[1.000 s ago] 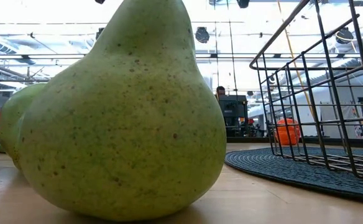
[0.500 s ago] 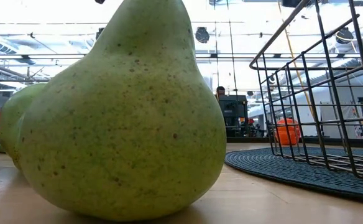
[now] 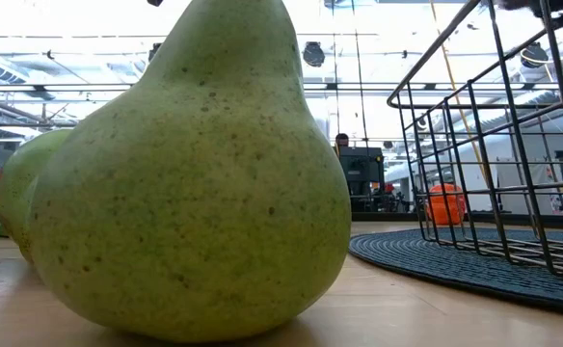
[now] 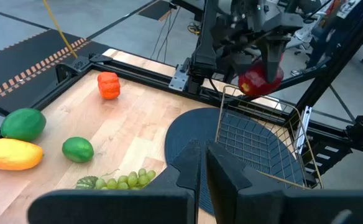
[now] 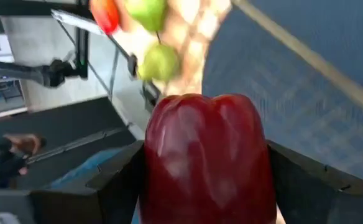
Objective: Build produce basket
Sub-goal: Put the right apple into the gold wire basket
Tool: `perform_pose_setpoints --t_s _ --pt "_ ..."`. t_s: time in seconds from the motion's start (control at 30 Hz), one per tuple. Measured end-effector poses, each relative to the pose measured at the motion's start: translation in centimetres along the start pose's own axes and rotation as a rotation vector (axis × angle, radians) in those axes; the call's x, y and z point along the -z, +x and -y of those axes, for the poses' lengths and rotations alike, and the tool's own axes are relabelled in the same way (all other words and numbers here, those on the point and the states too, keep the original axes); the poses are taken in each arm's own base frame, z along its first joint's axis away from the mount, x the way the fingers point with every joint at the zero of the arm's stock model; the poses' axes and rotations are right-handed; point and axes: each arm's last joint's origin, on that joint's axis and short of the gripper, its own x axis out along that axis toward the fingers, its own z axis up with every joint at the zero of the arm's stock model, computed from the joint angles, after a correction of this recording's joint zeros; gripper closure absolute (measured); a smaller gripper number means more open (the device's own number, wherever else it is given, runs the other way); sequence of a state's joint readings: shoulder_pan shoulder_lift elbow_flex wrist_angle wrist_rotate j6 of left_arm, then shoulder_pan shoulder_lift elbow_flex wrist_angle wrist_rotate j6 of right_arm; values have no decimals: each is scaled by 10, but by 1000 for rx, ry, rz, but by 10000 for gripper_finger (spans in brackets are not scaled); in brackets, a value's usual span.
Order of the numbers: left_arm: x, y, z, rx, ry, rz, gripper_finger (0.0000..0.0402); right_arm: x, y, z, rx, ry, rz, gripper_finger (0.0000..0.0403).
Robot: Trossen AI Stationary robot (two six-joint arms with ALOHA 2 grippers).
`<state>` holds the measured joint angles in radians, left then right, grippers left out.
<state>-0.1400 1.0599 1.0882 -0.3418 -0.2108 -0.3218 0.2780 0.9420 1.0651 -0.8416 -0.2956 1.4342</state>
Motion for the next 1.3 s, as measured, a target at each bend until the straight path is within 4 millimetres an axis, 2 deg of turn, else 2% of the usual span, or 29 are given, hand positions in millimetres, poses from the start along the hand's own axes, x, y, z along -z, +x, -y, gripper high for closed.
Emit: perform_pose_setpoints --t_s 0.13,0.27,0.67,1.0,1.3 --pt "0 0 0 0 0 0 378 7 8 6 25 115 -148 110" --pt "0 0 0 0 1 0 378 14 16 14 78 192 -203 110" --pt "0 0 0 -1 6 -1 378 27 50 58 309 389 -361 110" --pt "1 0 0 -2 6 -6 378 26 61 77 377 418 -354 109" --pt "1 0 0 -2 -5 -6 378 26 61 78 379 388 -351 82"
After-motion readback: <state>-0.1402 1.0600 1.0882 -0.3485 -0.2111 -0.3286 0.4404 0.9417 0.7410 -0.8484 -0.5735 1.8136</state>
